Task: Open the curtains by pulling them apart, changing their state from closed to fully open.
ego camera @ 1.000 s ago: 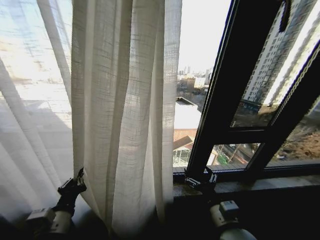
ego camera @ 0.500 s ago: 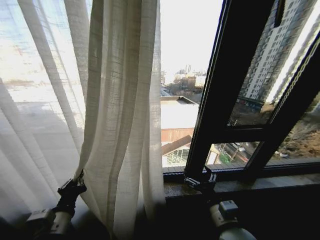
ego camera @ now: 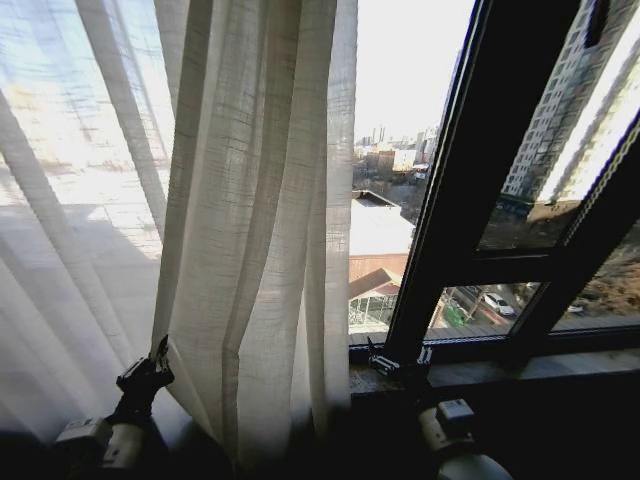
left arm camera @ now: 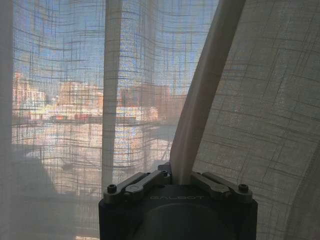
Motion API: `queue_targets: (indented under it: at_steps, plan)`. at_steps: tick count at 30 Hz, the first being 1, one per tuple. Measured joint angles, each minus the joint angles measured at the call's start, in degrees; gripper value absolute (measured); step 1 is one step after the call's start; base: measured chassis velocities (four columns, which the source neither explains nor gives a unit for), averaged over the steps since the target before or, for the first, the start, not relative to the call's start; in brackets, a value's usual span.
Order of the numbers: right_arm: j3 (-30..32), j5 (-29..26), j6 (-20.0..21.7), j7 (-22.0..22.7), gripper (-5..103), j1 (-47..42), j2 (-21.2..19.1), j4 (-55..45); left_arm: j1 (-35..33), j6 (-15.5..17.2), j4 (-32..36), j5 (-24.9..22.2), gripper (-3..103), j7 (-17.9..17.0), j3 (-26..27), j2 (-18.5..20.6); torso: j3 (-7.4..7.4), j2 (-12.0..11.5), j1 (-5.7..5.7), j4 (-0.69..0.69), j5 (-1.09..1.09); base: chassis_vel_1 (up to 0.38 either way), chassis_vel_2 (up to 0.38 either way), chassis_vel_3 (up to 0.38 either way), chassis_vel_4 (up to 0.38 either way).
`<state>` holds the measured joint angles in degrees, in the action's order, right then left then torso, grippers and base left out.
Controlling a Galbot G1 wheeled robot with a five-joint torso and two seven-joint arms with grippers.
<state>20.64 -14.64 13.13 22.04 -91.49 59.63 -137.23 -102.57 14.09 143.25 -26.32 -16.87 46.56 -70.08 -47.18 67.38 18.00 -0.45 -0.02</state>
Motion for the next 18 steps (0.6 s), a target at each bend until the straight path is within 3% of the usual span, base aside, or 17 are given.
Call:
queue_targets:
  at_steps: [7, 18]
  plan:
    - [0.0, -0.3, -2.9, 0.4, 100, 0.3, 0.1, 1.0, -0.1, 0.0, 0.0, 0.2, 0, 0.0, -0.3, -0.4, 0.0, 0.0, 0.0, 0.02, 0.0, 0.207, 0.184, -0.192, -0.176]
    - [0.8, -1.3, -2.9, 0.9, 100, 0.5, -0.4, 0.8, 0.5, 0.0, 0.0, 0.0, 0, 0.0, -0.4, 0.2, -0.01, 0.0, 0.0, 0.01, 0.06, -0.002, 0.002, -0.003, -0.001]
